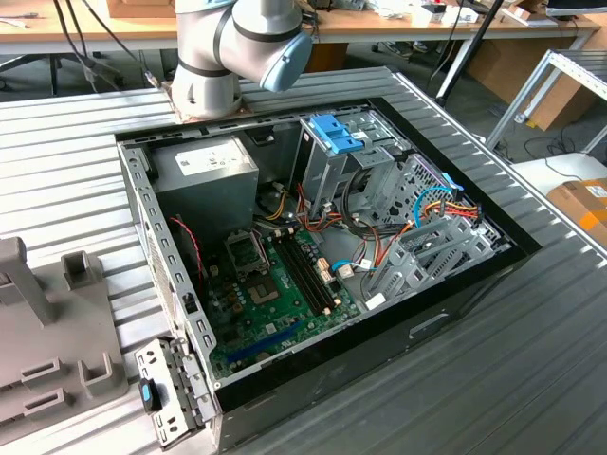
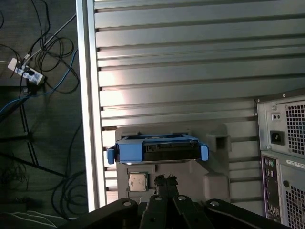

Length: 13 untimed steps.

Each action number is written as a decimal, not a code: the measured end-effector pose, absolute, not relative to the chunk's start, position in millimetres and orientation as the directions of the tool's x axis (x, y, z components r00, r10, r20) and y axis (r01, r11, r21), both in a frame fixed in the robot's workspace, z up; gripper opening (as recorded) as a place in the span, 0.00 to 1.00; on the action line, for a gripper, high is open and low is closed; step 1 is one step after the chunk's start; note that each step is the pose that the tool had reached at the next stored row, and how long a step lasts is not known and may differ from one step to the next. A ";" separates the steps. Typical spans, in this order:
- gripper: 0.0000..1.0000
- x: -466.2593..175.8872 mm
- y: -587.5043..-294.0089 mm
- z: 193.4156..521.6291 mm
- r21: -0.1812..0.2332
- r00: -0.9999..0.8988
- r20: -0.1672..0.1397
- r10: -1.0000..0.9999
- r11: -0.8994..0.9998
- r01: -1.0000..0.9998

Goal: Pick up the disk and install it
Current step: 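Reach for the disk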

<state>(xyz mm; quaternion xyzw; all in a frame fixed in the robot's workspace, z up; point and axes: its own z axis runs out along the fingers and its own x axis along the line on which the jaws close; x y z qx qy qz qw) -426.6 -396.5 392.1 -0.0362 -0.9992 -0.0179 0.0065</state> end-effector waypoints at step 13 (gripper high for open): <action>0.11 -431.3 -396.5 392.1 0.035 -0.997 0.014 0.072 0.997 0.073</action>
